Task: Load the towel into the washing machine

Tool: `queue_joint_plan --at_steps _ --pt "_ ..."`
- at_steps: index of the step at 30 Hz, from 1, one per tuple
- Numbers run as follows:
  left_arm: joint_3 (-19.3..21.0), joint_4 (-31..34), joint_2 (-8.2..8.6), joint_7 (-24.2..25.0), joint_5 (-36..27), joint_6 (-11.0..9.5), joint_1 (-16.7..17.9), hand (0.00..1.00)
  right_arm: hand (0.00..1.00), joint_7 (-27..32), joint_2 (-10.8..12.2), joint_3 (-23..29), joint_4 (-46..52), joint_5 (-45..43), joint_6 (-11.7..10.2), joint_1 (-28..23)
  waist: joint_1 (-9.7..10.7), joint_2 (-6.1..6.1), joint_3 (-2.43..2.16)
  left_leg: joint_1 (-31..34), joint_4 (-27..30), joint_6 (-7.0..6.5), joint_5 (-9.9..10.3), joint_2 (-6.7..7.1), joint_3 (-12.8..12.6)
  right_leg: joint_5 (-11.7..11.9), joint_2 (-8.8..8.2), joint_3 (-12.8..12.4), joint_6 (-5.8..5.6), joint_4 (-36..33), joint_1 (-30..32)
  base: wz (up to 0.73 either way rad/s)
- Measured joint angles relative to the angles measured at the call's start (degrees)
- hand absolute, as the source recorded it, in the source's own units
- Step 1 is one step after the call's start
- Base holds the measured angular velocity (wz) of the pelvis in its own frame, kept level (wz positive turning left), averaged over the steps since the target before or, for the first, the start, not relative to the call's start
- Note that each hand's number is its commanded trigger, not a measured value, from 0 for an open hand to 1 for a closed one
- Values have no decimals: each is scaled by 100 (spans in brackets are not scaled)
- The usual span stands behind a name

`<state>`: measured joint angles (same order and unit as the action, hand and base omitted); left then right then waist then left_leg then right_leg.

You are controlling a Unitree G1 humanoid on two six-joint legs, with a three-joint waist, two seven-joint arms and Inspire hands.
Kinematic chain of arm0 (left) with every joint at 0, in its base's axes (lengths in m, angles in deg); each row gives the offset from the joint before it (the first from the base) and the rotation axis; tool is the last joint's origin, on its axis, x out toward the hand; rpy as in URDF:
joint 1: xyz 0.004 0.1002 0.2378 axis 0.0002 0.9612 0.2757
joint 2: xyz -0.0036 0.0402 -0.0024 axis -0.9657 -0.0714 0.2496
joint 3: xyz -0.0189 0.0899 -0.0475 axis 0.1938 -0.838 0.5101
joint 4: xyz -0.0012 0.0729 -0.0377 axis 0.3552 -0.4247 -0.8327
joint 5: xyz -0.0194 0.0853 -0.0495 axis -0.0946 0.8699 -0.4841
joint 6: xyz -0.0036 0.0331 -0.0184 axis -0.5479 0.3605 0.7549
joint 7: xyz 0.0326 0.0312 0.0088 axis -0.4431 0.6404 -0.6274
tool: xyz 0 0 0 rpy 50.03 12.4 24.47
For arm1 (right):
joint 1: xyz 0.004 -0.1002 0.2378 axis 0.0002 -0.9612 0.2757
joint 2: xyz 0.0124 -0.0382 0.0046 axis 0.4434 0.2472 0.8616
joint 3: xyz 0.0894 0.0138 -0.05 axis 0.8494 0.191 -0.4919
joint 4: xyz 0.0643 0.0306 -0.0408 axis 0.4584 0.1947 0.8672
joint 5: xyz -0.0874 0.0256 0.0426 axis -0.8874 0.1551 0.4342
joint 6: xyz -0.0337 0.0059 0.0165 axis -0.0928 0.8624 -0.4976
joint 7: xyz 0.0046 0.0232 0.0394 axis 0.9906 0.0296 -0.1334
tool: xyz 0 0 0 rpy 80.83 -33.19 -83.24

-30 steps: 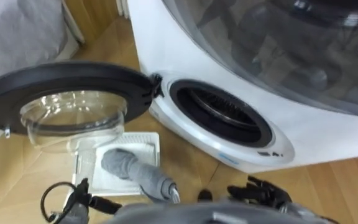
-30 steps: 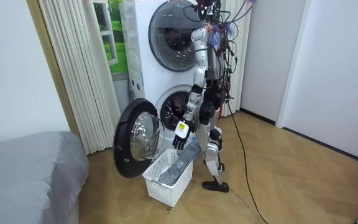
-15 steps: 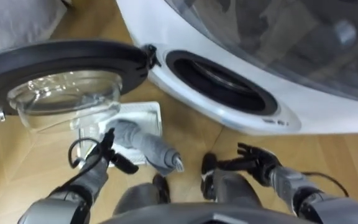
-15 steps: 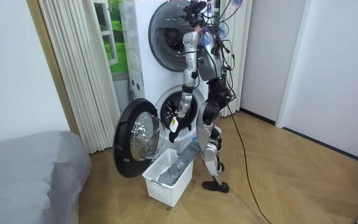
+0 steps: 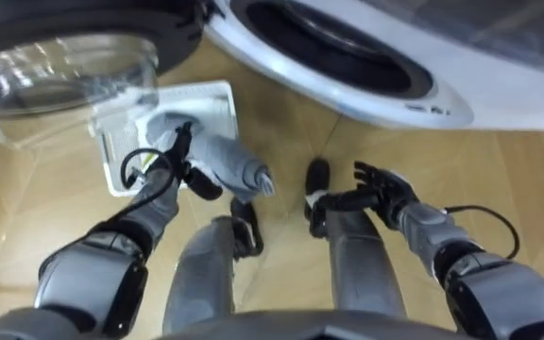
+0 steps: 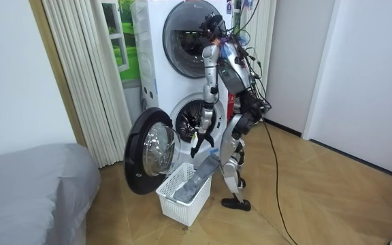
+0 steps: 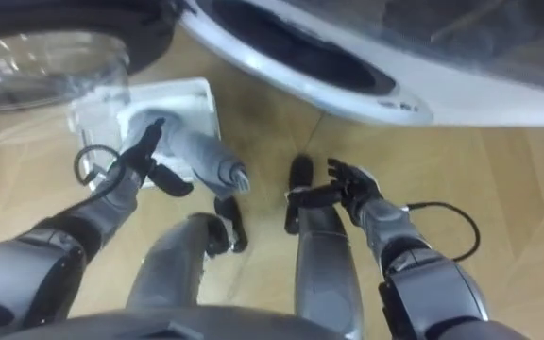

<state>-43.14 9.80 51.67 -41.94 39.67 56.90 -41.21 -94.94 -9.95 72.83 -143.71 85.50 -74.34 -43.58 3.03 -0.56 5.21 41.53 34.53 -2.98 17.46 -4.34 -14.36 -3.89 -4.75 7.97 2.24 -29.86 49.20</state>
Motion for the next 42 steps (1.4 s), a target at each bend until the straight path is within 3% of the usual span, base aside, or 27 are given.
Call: queue_joint_plan --at_steps 4,8,13,19,26,31,32,33,34,39,42 --pt "-596 45 -164 -152 215 -5 -153 0 0 -18 -56 -50 26 129 -6 232 135 -41 52 678 501 -30 75 -107 7 18 -25 -11 53 -370 623 -2" --pt "-866 48 -255 -201 435 -9 -465 0 0 -128 -173 -69 119 317 -81 432 208 -37 58 1292 887 -38 115 -182 -43 20 -36 -65 86 -677 1236 -2" --pt "-1249 52 -432 -481 985 -71 -848 0 0 -187 -171 -268 242 824 -166 680 417 -18 72 1959 1500 -34 270 -302 -29 -39 -21 -65 225 -1170 1892 -4" --pt "-1842 55 -494 -704 1376 -125 -1110 0 0 -248 -211 -463 280 1502 -240 822 642 -15 75 2410 1877 -8 415 -420 17 -148 -17 -51 265 -1493 2324 -1" --pt "-2297 46 -508 -957 1632 -119 -1315 0 0 -256 -223 -511 299 1602 -327 1099 688 -9 80 2975 2186 -22 497 -485 57 -179 -8 -39 307 -1734 2877 -1" --pt "-2570 42 -654 -1054 1629 -109 -1369 0 0 -231 -225 -551 310 1819 -327 1214 791 -5 83 3164 2221 -27 531 -496 75 -192 -13 -21 314 -1778 3054 0" --pt "-2592 42 -668 -1057 1629 -109 -1393 13 0 -231 -225 -556 315 1853 -327 1228 791 -4 83 3191 2221 -28 530 -495 75 -192 -14 -21 314 -1778 3083 0" --pt "-2666 36 -694 -1059 1631 -105 -1451 89 0 -233 -225 -571 315 1922 -327 1259 786 -3 85 3237 2220 -40 524 -494 78 -192 -16 -14 314 -1775 3122 0" --pt "-2675 17 -715 -1058 1631 -106 -1518 100 0 -238 -225 -611 307 2027 -327 1301 782 -9 88 3283 2219 -49 519 -491 98 -192 -18 3 314 -1768 3154 0" --pt "-2670 -32 -785 -1020 1728 -105 -1697 100 0 -285 -224 -613 294 2032 -330 1437 768 -15 96 3431 2238 -52 528 -476 157 -208 -14 27 292 -1769 3258 0" --pt "-2889 -45 -859 -851 1749 -93 -1751 100 0 -379 -225 -700 284 2041 -352 1534 790 -9 98 3528 2343 -71 581 -474 166 -247 -25 8 276 -1881 3361 0"
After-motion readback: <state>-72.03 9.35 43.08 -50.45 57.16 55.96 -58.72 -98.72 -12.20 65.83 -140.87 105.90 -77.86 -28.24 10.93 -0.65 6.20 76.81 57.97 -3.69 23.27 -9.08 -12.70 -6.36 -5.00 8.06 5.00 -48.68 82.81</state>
